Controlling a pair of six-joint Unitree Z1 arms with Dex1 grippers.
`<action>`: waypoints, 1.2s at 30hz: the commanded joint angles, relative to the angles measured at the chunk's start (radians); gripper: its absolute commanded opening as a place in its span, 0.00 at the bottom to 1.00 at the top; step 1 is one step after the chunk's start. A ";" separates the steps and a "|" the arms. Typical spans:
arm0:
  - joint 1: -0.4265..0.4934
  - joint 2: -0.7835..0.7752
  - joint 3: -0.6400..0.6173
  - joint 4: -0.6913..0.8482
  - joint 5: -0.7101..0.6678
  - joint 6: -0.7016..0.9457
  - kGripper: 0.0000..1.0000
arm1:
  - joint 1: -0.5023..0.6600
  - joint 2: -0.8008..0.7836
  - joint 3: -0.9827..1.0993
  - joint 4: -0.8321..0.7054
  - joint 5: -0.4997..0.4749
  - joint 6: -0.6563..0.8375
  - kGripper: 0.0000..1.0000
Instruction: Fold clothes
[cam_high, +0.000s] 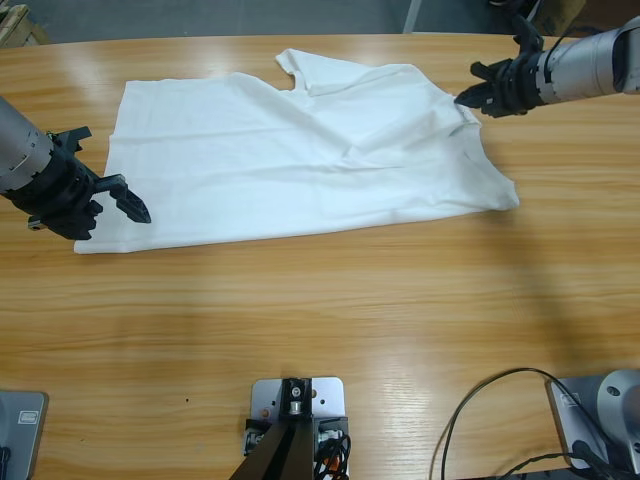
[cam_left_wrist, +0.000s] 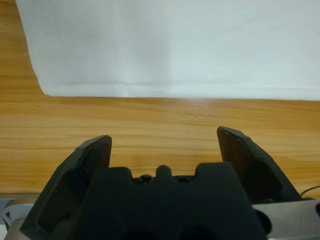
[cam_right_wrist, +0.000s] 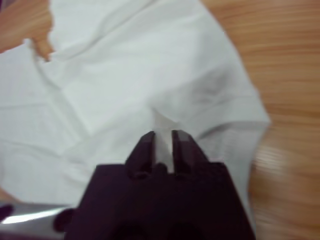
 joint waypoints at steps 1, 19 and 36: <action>-0.014 -0.003 0.035 -0.020 -0.017 -0.008 0.83 | -0.009 -0.135 0.154 0.008 -0.074 0.067 0.88; -0.016 -0.062 0.039 -0.019 -0.016 -0.003 0.82 | 0.199 0.163 -0.127 0.030 0.094 0.198 0.69; -0.016 -0.035 0.028 -0.020 -0.015 -0.022 0.87 | 0.127 0.259 -0.253 0.127 0.053 0.138 0.69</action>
